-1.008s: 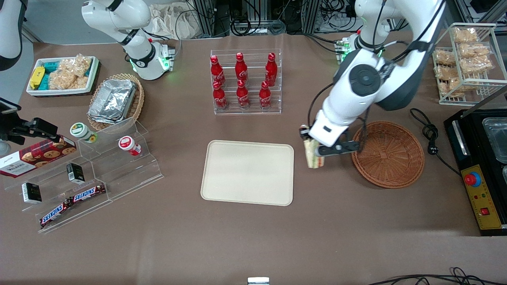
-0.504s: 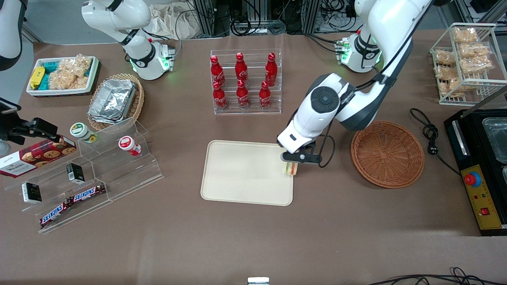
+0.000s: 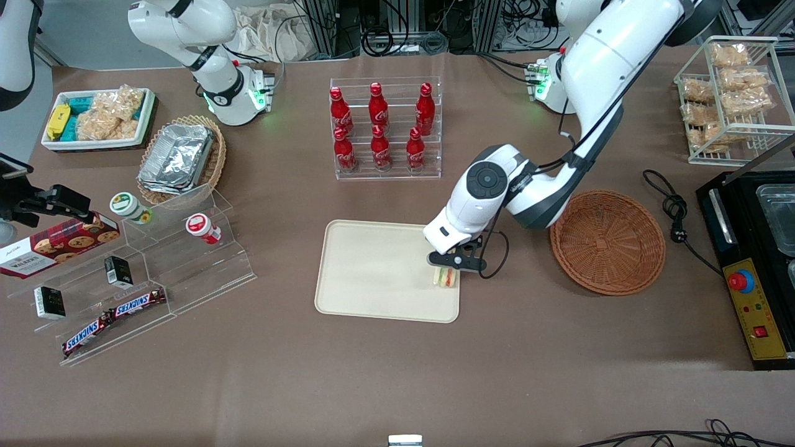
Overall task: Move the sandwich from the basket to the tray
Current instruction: 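Carry the sandwich over to the cream tray and lower it, then open the left gripper to release the sandwich on the tray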
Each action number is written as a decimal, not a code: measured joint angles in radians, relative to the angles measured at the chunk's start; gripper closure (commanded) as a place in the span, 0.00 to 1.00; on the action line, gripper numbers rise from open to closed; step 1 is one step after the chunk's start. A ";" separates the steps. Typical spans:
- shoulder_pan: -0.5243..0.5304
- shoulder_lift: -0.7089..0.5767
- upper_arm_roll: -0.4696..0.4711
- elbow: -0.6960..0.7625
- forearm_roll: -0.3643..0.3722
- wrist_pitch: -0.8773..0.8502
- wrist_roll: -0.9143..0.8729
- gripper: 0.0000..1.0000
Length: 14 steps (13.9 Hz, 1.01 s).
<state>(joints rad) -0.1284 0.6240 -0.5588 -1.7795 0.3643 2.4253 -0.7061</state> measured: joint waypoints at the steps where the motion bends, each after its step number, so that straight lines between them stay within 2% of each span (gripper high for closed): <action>1: 0.000 0.023 0.000 0.011 0.030 0.008 -0.017 1.00; 3: 0.000 0.067 0.000 0.040 0.068 0.011 -0.032 1.00; 4: 0.000 0.086 0.000 0.051 0.089 0.011 -0.037 0.87; 5: 0.000 0.103 0.000 0.061 0.105 0.011 -0.045 0.54; 6: -0.001 0.116 0.000 0.068 0.113 0.012 -0.062 0.15; 7: -0.003 0.123 0.000 0.073 0.118 0.013 -0.078 0.01; 10: -0.018 0.124 0.000 0.082 0.148 0.013 -0.112 0.01; 14: -0.016 0.108 0.000 0.108 0.150 0.013 -0.147 0.01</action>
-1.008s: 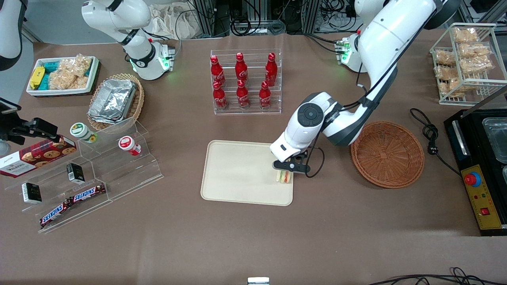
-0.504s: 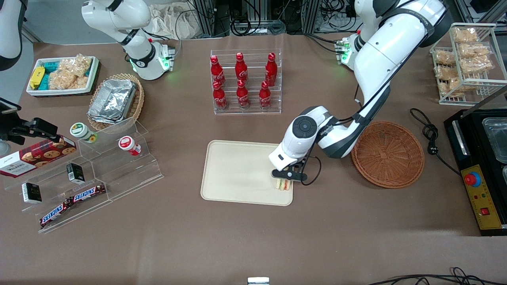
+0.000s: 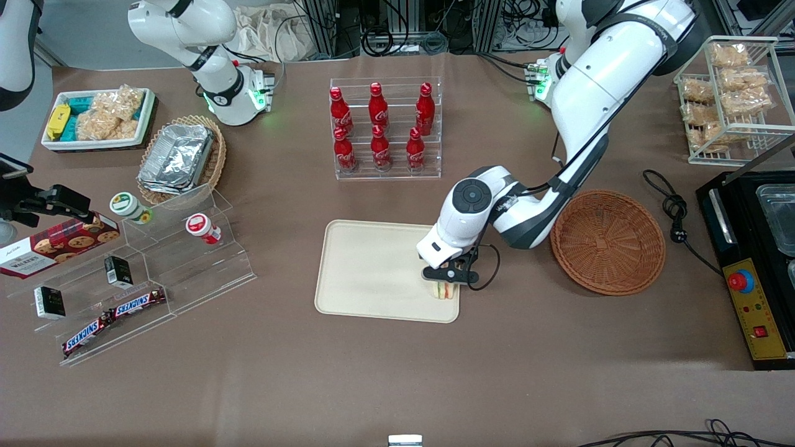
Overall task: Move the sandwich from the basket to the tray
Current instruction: 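Open the left gripper to release the sandwich on the tray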
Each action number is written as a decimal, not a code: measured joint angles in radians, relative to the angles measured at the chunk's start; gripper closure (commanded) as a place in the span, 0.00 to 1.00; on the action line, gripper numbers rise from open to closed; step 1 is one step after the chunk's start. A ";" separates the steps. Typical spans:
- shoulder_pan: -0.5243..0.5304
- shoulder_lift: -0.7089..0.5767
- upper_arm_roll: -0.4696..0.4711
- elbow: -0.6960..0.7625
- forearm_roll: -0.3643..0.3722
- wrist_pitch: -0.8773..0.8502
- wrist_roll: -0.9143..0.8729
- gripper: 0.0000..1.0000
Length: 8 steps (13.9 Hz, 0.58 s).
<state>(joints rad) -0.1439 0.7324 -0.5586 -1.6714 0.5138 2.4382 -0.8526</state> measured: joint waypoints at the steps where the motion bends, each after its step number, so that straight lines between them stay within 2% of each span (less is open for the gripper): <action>1: 0.006 -0.020 0.000 0.009 0.000 -0.004 -0.013 0.01; 3: 0.034 -0.086 0.000 0.016 -0.019 -0.039 -0.027 0.01; 4: 0.051 -0.126 -0.001 0.017 -0.052 -0.067 -0.026 0.01; 8: 0.120 -0.303 -0.001 0.024 -0.238 -0.245 0.050 0.01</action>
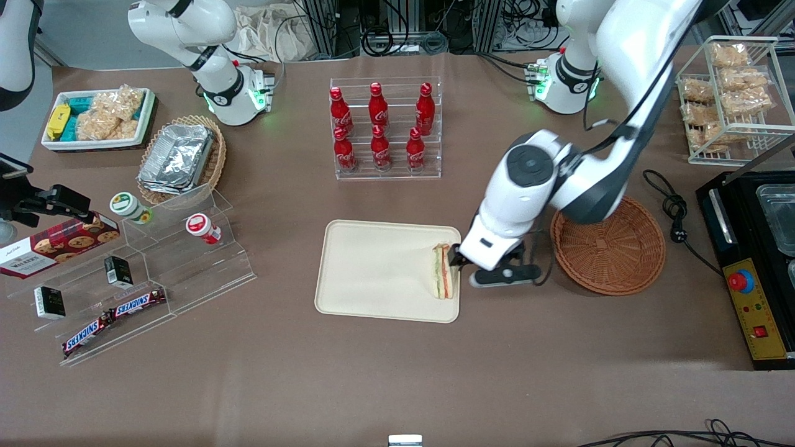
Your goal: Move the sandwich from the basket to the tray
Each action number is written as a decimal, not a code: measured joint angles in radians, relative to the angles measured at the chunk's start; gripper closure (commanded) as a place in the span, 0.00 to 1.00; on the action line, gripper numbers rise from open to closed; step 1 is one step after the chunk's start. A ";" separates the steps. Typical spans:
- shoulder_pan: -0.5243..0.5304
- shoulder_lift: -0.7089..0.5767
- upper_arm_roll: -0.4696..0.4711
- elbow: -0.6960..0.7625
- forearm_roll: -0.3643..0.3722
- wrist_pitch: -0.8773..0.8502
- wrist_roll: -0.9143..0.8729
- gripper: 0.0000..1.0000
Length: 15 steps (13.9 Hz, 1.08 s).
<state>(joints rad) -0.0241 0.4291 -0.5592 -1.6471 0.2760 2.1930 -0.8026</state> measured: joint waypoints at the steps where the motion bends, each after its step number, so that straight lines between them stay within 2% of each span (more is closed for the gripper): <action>1: 0.024 -0.043 0.001 0.007 -0.061 -0.057 0.051 0.01; 3: 0.069 -0.111 0.004 0.052 -0.152 -0.206 0.145 0.01; 6: 0.130 -0.155 0.007 0.156 -0.192 -0.425 0.209 0.01; 10: 0.207 -0.213 0.029 0.220 -0.256 -0.613 0.330 0.01; 15: 0.126 -0.392 0.285 0.184 -0.319 -0.736 0.450 0.01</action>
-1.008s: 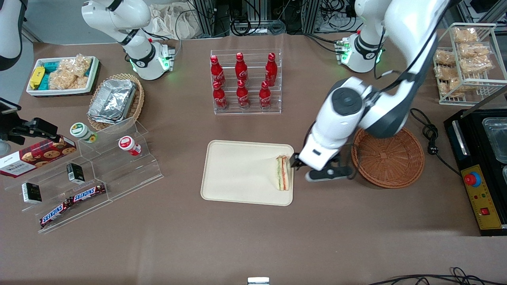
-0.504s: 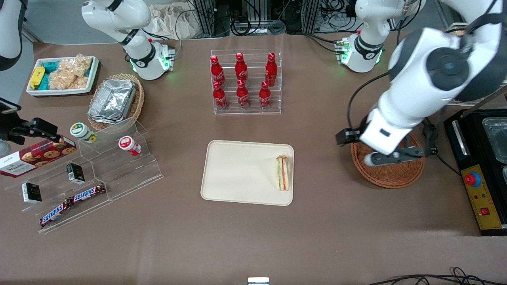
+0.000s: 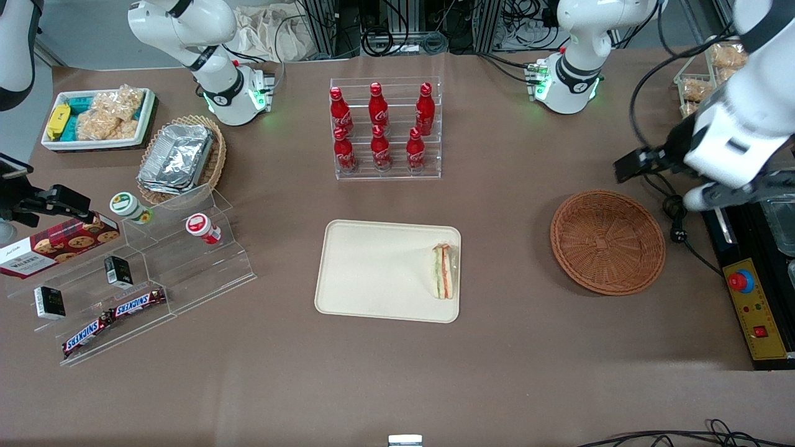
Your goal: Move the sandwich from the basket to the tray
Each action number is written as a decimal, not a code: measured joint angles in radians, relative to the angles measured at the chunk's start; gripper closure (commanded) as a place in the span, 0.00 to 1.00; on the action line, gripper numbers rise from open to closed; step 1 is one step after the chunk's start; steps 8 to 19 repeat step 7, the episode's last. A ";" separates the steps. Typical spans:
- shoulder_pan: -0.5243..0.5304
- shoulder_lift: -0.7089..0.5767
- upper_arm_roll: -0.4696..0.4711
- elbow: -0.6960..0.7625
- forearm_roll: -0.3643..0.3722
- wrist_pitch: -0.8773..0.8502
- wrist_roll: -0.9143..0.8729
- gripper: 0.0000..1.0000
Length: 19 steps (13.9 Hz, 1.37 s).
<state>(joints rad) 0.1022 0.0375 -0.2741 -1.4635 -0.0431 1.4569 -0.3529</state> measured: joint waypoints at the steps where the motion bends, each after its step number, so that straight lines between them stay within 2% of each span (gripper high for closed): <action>1: -0.032 -0.040 0.050 -0.029 -0.009 -0.003 0.016 0.01; 3: -0.099 -0.113 0.142 -0.091 -0.019 -0.004 0.030 0.01; 5: -0.118 -0.153 0.169 -0.128 -0.020 -0.004 0.035 0.01; 19: -0.121 -0.154 0.172 -0.133 -0.020 -0.001 0.037 0.01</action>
